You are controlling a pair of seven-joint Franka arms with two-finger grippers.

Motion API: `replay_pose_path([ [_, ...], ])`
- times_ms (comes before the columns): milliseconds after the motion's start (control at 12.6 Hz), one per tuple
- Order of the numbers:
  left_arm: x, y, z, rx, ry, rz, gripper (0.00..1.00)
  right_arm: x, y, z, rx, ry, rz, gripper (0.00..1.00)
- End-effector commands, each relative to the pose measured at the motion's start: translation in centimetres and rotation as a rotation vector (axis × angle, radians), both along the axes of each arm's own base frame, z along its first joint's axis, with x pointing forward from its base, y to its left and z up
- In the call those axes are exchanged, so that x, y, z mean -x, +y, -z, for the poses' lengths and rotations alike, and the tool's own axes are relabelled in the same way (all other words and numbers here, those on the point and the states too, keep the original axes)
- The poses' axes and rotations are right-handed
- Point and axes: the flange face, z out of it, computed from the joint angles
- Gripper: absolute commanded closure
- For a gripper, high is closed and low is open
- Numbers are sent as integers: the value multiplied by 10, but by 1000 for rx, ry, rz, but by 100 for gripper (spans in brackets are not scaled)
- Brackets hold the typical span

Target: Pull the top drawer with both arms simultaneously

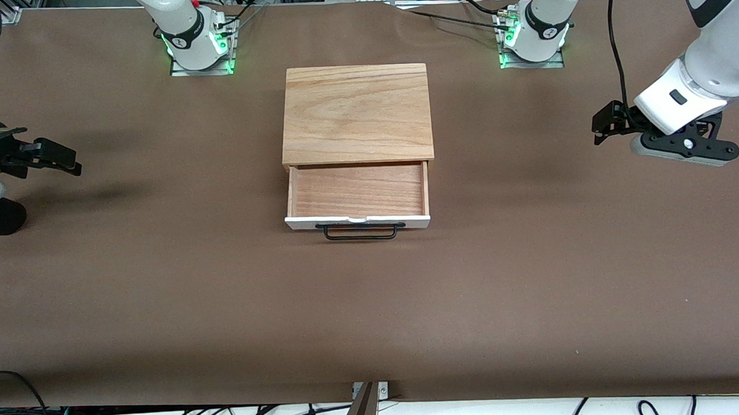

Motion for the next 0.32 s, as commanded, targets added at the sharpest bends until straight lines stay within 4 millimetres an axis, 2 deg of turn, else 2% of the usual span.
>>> replay_pose_path([
  [0,11,3,-7,-14,-28,-19,0,-1,-4,3,-22,2,14,0],
  [79,18,3,-15,-11,-41,-21,0,-1,-2,3,-22,2,8,0],
  [159,22,2,-15,13,-31,-33,0,-1,-2,3,-24,2,10,0],
  [238,23,13,-12,52,-9,-82,0,-1,-1,3,-22,2,6,0],
])
